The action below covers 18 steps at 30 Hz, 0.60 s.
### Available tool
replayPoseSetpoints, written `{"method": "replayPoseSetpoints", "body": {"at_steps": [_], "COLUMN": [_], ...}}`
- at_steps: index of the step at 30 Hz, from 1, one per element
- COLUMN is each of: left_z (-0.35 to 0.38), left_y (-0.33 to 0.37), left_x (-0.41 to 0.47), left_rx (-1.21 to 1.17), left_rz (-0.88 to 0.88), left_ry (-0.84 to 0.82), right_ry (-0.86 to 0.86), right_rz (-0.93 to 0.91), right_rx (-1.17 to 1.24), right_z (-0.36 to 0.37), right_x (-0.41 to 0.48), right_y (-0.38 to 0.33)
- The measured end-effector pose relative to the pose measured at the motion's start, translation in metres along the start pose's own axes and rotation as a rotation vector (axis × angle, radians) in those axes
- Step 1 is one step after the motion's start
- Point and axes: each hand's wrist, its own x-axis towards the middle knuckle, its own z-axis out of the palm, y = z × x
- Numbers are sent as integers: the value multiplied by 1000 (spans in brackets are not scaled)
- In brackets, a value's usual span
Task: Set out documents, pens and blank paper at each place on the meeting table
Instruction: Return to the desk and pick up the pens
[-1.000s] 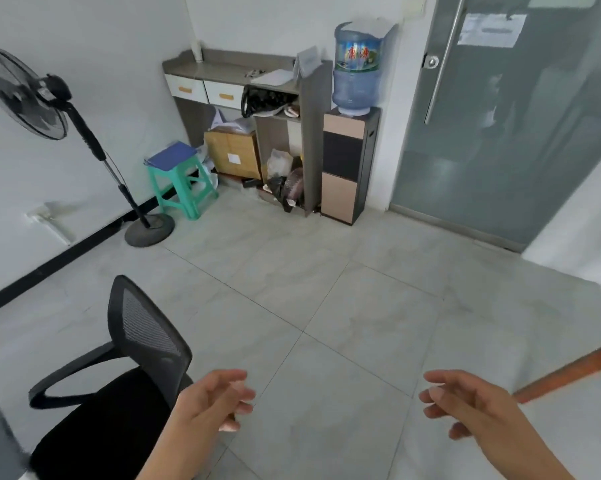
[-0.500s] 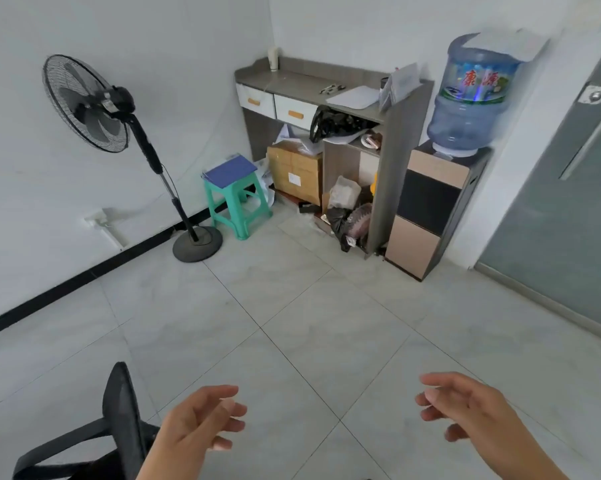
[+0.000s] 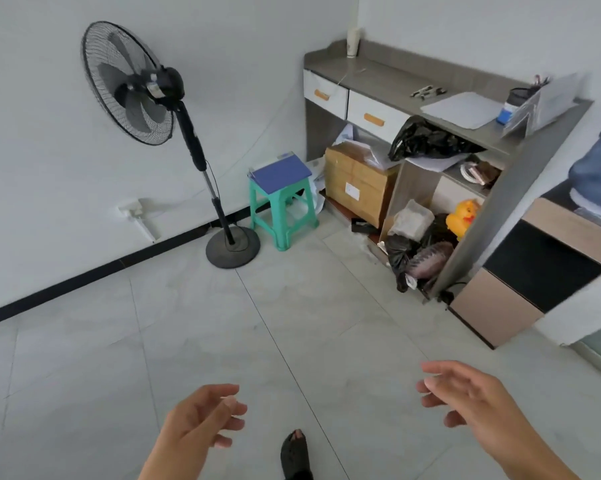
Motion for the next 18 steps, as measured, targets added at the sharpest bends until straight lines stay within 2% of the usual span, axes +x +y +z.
{"method": "replayPoseSetpoints", "body": {"at_steps": [7,13,18], "left_z": [-22,5,37], "left_y": [108,180,237], "left_x": [159,286,399], "left_rx": [41,77,86], "left_rz": [62,77,89], "left_ry": [-103,-201,-195], "right_ry": [56,140,185], "right_rz": [-1,47,46], "right_rx": [78,169,198], "right_z": [37,28,6], "right_x": [112,221,342], "right_y": [-95,-139,-182]}}
